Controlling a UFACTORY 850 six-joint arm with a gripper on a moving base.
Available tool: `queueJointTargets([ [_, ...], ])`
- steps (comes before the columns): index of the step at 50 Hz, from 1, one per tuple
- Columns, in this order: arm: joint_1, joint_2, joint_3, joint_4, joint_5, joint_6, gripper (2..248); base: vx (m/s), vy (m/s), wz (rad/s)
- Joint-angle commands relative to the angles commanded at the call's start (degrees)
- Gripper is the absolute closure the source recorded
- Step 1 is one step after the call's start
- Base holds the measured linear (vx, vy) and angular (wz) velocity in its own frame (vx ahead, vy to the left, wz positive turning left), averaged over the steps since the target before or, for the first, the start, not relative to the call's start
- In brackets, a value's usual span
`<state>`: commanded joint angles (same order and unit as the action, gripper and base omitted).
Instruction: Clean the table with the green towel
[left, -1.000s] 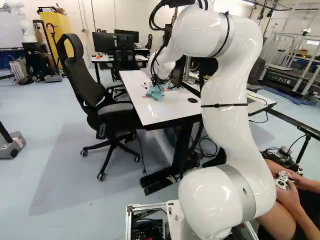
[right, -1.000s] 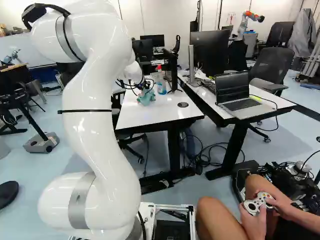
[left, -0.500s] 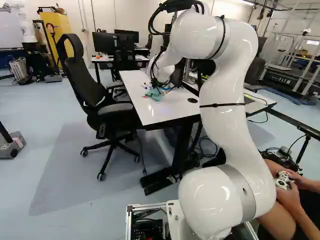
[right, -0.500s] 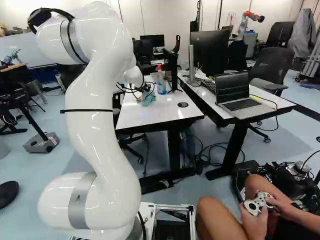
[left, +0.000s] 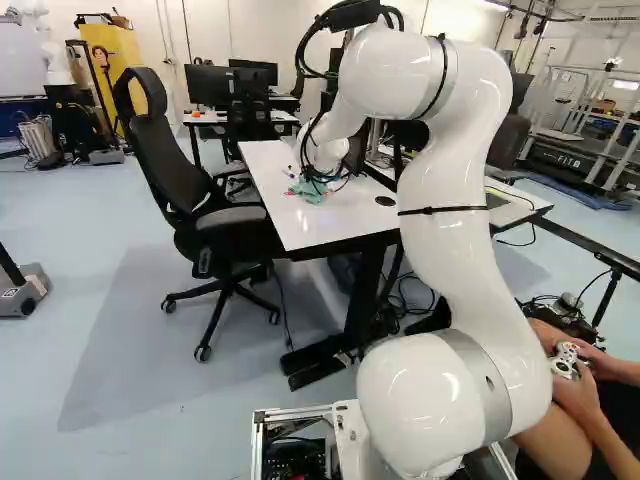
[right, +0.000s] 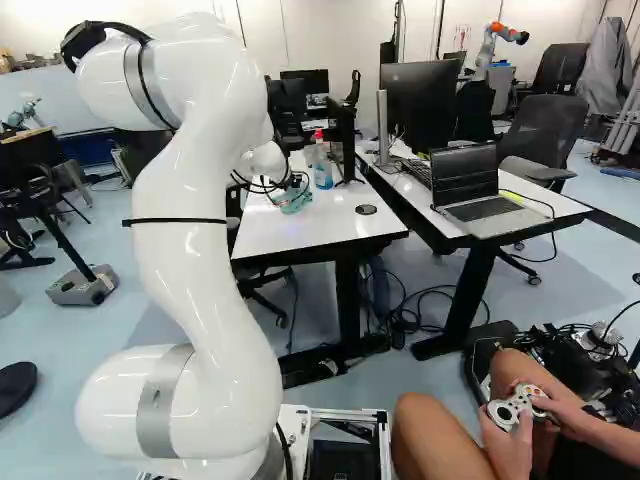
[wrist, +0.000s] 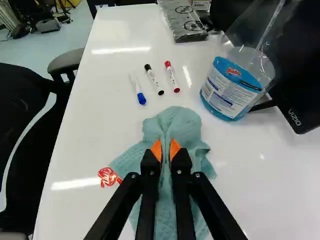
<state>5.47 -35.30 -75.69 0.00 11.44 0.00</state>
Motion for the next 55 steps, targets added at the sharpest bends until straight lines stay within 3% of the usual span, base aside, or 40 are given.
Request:
queueJointTargets([
  [22,0.0,-0.5,-0.1,0.0,0.4,0.0,211,0.0,0.0,0.0],
  [55,0.0,-0.5,-0.1,0.0,-4.1,0.0,211,0.0,0.0,0.0],
])
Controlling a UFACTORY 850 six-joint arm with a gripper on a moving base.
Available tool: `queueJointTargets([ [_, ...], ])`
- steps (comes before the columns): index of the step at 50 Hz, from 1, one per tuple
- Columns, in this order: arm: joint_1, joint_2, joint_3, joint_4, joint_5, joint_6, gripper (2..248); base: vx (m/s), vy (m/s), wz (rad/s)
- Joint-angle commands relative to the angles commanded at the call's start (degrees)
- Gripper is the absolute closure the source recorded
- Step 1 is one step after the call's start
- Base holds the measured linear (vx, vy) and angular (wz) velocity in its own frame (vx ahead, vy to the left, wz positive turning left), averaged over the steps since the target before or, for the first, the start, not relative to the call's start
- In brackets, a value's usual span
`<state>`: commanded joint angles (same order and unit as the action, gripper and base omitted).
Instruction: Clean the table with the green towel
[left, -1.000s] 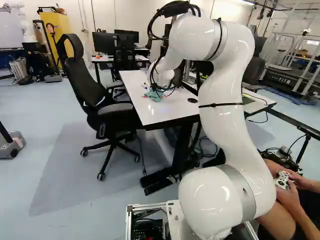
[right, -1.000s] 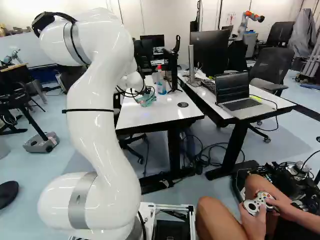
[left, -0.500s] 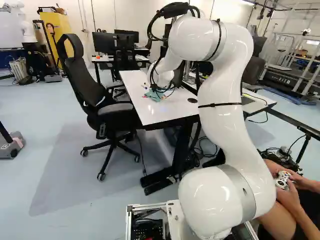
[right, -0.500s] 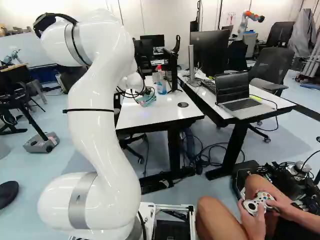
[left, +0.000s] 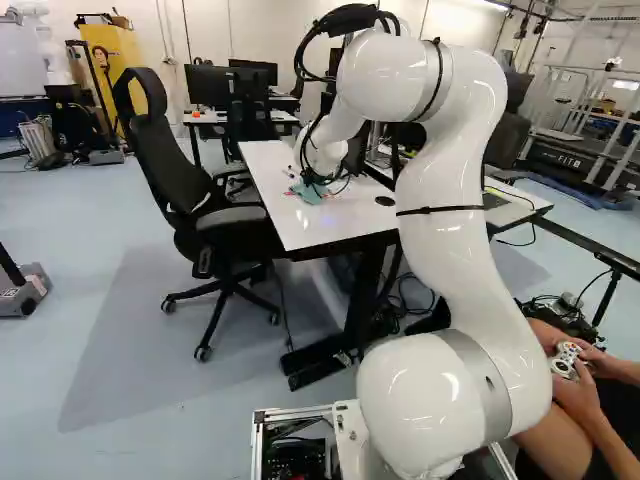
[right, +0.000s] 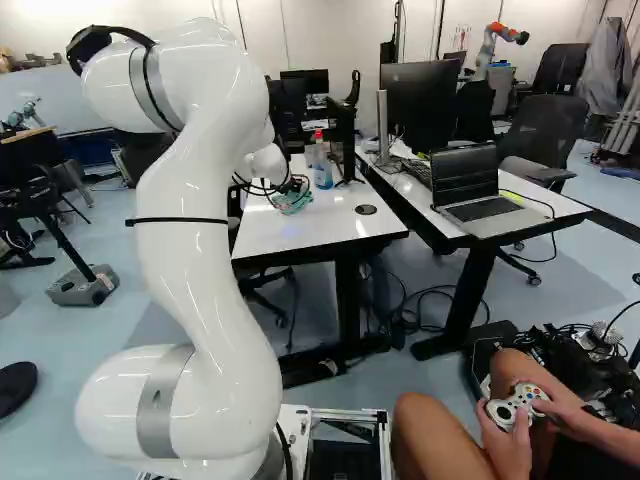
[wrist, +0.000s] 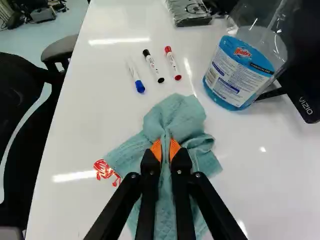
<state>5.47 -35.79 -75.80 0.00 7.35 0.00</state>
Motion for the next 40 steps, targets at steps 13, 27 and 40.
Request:
queueJointTargets([
  [13,0.0,0.0,0.0,0.0,-0.4,0.0,211,0.0,0.0,0.0],
  [27,0.0,0.0,0.0,0.0,0.0,0.0,211,0.0,0.0,0.0],
  [40,0.0,0.0,0.0,0.0,0.0,0.0,211,0.0,0.0,0.0],
])
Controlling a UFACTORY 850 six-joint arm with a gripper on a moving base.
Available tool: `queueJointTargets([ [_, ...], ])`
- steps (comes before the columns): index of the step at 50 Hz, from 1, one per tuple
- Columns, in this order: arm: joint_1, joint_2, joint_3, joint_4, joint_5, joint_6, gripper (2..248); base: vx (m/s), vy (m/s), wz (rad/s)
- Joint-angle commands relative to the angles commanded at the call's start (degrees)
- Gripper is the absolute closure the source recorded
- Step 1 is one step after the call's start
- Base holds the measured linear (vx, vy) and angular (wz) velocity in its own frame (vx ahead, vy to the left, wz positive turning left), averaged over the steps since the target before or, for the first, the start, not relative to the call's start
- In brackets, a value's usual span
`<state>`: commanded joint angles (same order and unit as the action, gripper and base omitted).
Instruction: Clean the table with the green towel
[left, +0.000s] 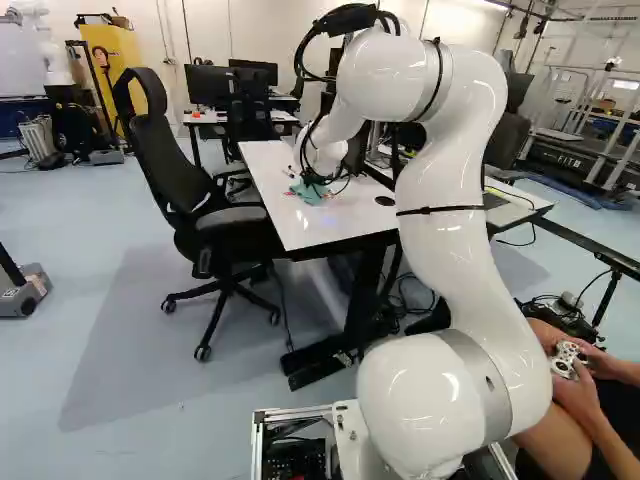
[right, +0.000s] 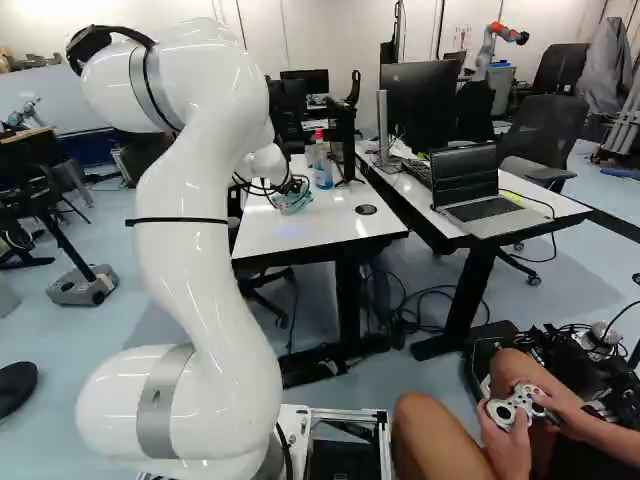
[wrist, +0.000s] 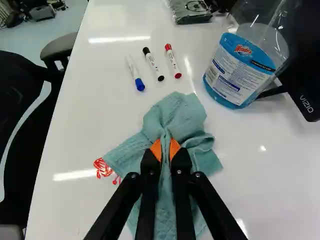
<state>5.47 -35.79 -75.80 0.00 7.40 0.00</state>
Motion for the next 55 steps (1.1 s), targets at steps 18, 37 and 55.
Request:
queueJointTargets([
  [18,1.2,-1.0,-1.3,0.0,0.0,0.0,211,0.0,0.0,0.0],
  [37,3.9,-2.1,-2.9,0.0,0.0,0.0,211,0.0,0.0,0.0],
  [55,6.4,-1.0,-1.3,0.0,0.0,0.0,211,0.0,0.0,0.0],
])
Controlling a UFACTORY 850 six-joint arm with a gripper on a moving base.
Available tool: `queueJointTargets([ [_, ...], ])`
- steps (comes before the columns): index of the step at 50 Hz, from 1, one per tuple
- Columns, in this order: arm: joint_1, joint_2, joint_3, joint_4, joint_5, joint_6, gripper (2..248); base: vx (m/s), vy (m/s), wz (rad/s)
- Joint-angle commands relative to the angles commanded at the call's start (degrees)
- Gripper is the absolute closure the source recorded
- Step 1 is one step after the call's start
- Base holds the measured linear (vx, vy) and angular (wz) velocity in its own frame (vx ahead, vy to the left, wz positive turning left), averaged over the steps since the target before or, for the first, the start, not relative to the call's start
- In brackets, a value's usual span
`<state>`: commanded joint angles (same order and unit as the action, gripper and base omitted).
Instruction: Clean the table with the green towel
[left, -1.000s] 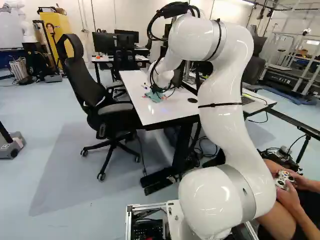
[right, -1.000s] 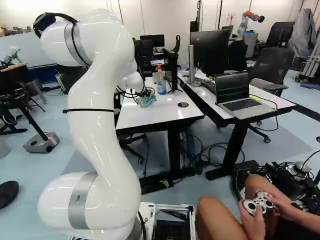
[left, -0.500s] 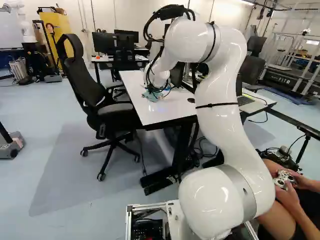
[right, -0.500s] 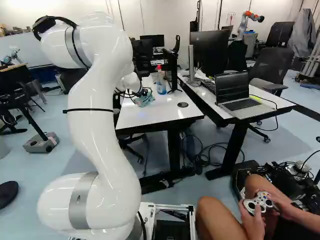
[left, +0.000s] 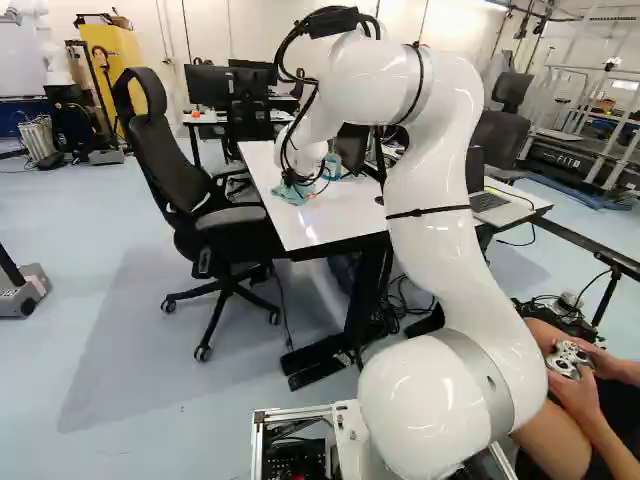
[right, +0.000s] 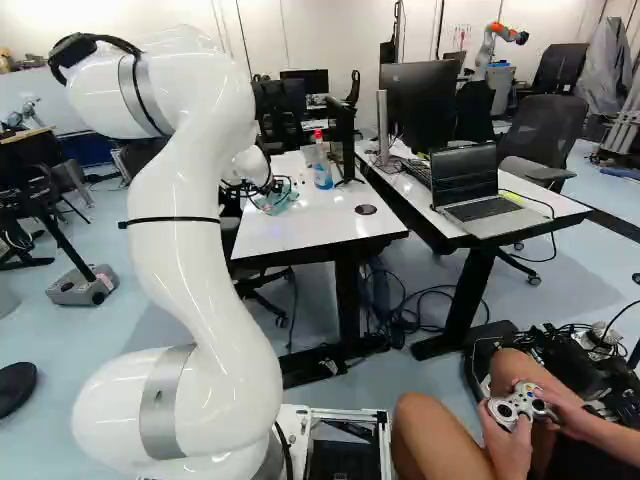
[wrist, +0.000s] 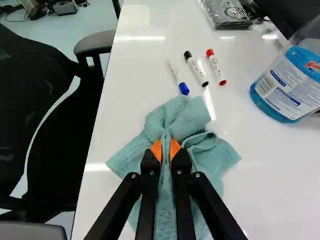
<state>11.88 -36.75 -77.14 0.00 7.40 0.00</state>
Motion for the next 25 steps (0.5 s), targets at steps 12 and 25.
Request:
queueJointTargets([
  [12,1.0,2.3,3.1,0.0,0.0,0.0,211,0.0,0.0,0.0],
  [25,1.2,5.2,7.1,0.0,0.0,0.0,211,0.0,0.0,0.0],
])
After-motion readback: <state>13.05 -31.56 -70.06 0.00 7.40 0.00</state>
